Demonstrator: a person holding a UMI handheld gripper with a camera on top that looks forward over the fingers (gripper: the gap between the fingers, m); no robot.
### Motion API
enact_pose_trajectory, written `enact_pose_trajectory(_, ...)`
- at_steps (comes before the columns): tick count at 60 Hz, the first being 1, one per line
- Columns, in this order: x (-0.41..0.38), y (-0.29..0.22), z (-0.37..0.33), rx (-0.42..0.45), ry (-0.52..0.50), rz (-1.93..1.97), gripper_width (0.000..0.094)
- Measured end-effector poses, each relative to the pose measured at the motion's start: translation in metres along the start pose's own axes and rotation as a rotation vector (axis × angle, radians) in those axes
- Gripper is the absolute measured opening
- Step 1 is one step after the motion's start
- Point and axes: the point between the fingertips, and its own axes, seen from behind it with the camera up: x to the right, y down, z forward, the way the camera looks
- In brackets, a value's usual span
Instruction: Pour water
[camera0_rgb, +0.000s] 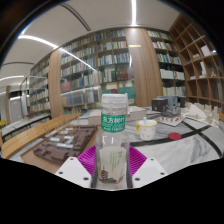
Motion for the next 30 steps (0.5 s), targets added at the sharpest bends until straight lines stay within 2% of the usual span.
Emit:
enact_pose_trajectory(10,-0.038,-0.101,0.032,0.130,-0.208,0.274,0.0401)
enact_pose_trajectory(14,-0.048,-0.141,0.047,0.157,-0.315,0.416,0.0401)
enact_pose_trajectory(25,-0.038,-0.219,0.102,0.169,-0.629,1.009,0.0397)
enact_pose_trajectory(30,-0.011,-0.233,0.126,0.176,-0.703,1.277,0.0398)
